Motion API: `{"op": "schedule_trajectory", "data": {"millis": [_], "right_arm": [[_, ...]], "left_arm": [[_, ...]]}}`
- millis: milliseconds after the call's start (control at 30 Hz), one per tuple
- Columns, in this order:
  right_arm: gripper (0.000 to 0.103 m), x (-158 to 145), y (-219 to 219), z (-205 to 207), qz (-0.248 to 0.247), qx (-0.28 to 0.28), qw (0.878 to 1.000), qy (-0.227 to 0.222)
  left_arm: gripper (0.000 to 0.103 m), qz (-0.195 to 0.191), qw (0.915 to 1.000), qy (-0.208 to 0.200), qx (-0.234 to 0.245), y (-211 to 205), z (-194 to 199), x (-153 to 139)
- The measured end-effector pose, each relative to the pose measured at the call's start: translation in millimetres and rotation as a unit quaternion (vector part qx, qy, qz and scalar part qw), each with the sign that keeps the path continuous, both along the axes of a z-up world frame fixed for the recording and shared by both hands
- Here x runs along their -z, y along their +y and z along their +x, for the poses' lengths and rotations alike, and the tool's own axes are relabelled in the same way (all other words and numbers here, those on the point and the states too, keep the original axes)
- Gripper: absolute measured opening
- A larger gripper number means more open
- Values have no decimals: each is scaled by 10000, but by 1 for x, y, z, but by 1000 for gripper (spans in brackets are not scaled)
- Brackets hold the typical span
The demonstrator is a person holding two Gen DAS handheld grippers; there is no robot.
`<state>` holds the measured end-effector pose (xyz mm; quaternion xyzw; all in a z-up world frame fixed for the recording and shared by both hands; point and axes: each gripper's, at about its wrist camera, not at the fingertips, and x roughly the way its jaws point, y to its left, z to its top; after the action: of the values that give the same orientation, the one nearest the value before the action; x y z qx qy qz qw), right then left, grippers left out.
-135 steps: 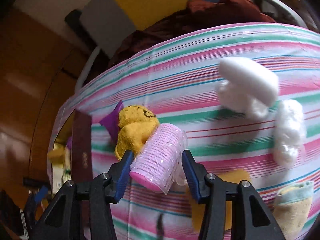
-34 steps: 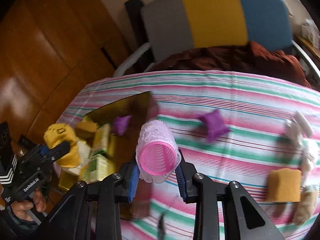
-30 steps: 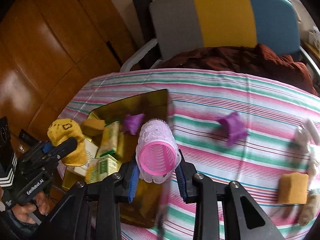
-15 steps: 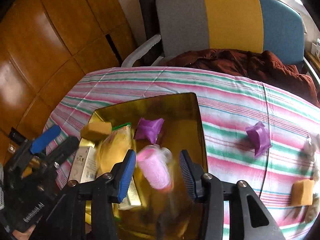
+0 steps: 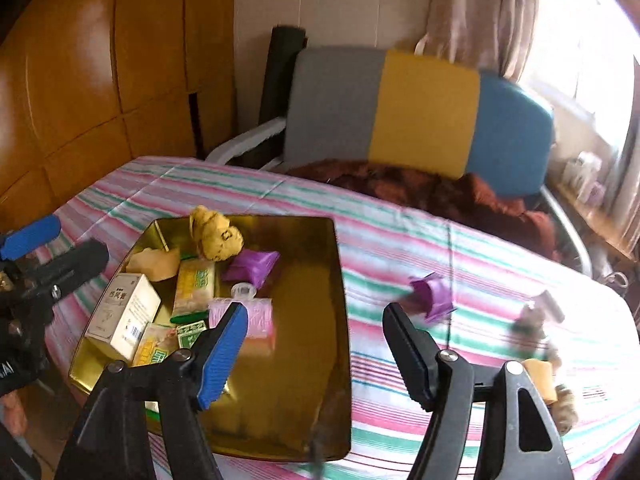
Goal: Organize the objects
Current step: 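Carry the yellow toy and pink roller into the gold tray and open both tools, then move both tools from the tray toward the yellow sponge and white foam block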
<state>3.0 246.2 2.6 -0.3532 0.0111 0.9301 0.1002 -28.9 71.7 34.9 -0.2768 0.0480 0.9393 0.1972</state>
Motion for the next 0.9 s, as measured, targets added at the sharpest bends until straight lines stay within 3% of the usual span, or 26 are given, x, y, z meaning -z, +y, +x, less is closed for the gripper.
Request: {"op": "schedule_trajectory", "data": {"millis": [167,900], "right_arm": [[71,7,8,5,-468,-81,9987,-163],[71,10,6,28,-336,-53,9994,-103]], "left_arm": [[85,-48,10000,-19,54,1,13,5],[87,-337,9988,-217,285,19,25,26]]}}
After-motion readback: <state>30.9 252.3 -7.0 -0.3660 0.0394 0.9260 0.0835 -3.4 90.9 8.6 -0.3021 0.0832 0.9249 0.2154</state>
